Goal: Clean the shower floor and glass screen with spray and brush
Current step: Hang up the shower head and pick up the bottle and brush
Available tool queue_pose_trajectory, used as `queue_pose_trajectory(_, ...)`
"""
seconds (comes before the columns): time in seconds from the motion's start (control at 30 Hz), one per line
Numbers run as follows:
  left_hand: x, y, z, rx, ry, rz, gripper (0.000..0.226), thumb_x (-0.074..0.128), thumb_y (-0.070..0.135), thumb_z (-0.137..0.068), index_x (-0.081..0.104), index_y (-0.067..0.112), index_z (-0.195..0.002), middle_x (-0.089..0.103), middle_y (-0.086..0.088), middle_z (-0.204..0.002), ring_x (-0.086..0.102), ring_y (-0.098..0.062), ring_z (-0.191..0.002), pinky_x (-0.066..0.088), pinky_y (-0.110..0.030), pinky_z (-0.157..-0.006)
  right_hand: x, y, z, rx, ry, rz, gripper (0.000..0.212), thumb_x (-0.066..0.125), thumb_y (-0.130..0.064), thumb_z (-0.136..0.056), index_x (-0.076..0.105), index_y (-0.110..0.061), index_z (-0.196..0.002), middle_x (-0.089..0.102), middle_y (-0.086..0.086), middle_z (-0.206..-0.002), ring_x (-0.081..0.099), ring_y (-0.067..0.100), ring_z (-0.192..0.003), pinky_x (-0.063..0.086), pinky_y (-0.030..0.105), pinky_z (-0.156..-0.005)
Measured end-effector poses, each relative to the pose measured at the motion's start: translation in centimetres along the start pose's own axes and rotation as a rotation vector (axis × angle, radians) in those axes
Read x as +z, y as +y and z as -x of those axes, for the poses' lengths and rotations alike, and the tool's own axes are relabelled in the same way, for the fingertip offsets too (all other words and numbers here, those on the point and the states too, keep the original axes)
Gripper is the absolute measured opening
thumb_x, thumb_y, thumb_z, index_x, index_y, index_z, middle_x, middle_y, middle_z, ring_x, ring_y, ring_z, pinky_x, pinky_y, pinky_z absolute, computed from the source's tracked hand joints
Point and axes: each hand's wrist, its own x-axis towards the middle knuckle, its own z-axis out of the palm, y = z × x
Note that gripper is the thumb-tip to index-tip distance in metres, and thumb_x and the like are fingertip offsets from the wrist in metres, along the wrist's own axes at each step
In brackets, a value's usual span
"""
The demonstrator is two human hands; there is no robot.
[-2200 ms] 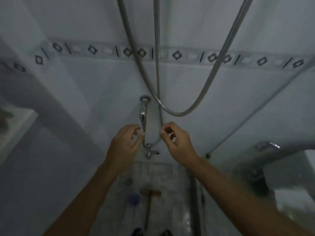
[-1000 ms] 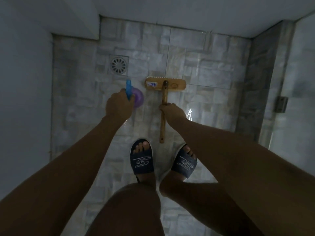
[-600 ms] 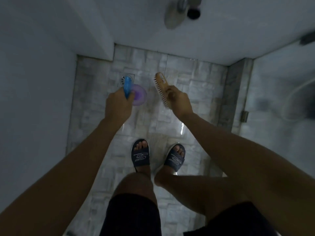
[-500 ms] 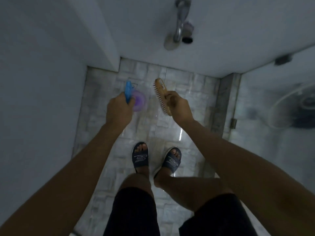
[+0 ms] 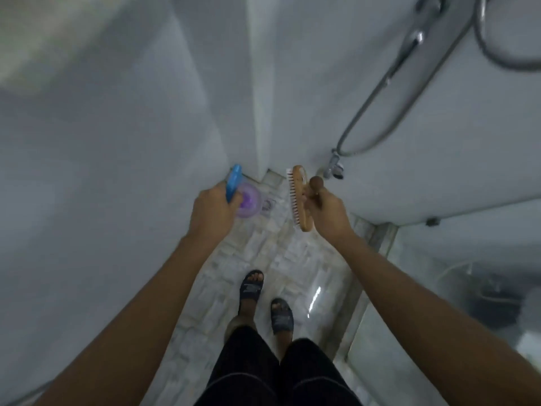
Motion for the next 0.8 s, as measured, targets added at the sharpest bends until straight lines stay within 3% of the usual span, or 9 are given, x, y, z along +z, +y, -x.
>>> queue_pose_trajectory(0.13,-9.2,0.8,6.3,-0.028,0.164,0.039,0.02,0.059,0.032,-0.097,0.059,0.017,-0.084,0.063,-0.004,-0.071,0.059,-0.025,-0.065,0.042,-0.032,-0.059,-1.1,-8.7,3.1,-0.221,-0.056,0.008,0.02,0.061,-0.022,-0.099,0.062,-0.017,-0.119,0.07,0.004,-0.091,0.066,0.02,-0.081,0.046,0.024,-0.068)
queue_pose_trajectory(0.27,-17.9,1.9,12.1,-0.098,0.326,0.074,0.023,0.059,0.034,-0.097,0.063,0.015,-0.084,0.061,-0.001,-0.067,0.057,-0.021,-0.062,0.043,-0.033,-0.058,-0.4,-17.9,6.6,-0.439,-0.177,0.088,0.03,0.055,-0.015,-0.1,0.055,-0.016,-0.13,0.071,0.006,-0.095,0.067,0.022,-0.084,0.048,0.026,-0.07)
queue_pose_trajectory(0.43,-29.4,0.3,20.5,-0.239,0.571,0.025,0.03,0.056,0.039,-0.096,0.065,0.014,-0.083,0.063,-0.003,-0.069,0.059,-0.023,-0.065,0.048,-0.039,-0.064,2.7,-31.6,12.4,-0.755,-0.293,0.097,0.02,0.057,-0.021,-0.101,0.059,-0.016,-0.121,0.071,0.002,-0.083,0.062,-0.003,-0.069,0.048,0.009,-0.062)
queue_pose_trajectory(0.5,-33.4,-0.7,24.4,-0.302,0.685,-0.017,0.031,0.056,0.04,-0.097,0.062,0.014,-0.081,0.059,0.0,-0.066,0.056,-0.021,-0.062,0.043,-0.035,-0.059,4.8,-35.9,15.3,-0.857,-0.366,0.117,0.022,0.057,-0.028,-0.102,0.059,-0.017,-0.121,0.071,-0.004,-0.078,0.062,-0.003,-0.066,0.045,0.007,-0.058)
queue_pose_trajectory(0.63,-39.9,-2.6,32.1,-0.423,0.932,-0.043,0.033,0.056,0.037,-0.098,0.049,0.024,-0.068,0.05,0.007,-0.06,0.046,-0.008,-0.055,0.031,-0.028,-0.051,10.0,-42.7,21.1,-1.005,-0.507,0.095,0.019,0.058,-0.034,-0.101,0.059,-0.019,-0.113,0.069,-0.006,-0.072,0.064,0.001,-0.063,0.044,0.012,-0.054)
queue_pose_trajectory(0.7,-42.8,-4.2,36.3,-0.498,1.037,-0.065,0.034,0.056,0.037,-0.098,0.047,0.02,-0.069,0.051,0.004,-0.06,0.045,-0.009,-0.055,0.03,-0.028,-0.05,13.4,-45.8,24.7,-1.07,-0.595,0.086,0.016,0.058,-0.035,-0.101,0.057,-0.022,-0.111,0.069,-0.006,-0.073,0.065,0.002,-0.064,0.046,0.013,-0.054)
queue_pose_trajectory(0.8,-45.5,-6.9,41.5,-0.601,1.144,-0.086,0.035,0.055,0.036,-0.099,0.047,0.015,-0.072,0.051,0.001,-0.062,0.044,-0.01,-0.054,0.029,-0.028,-0.05,18.3,-48.8,29.3,-1.149,-0.709,0.09,0.019,0.057,-0.035,-0.102,0.058,-0.019,-0.113,0.069,-0.004,-0.076,0.067,0.008,-0.068,0.055,0.024,-0.06)
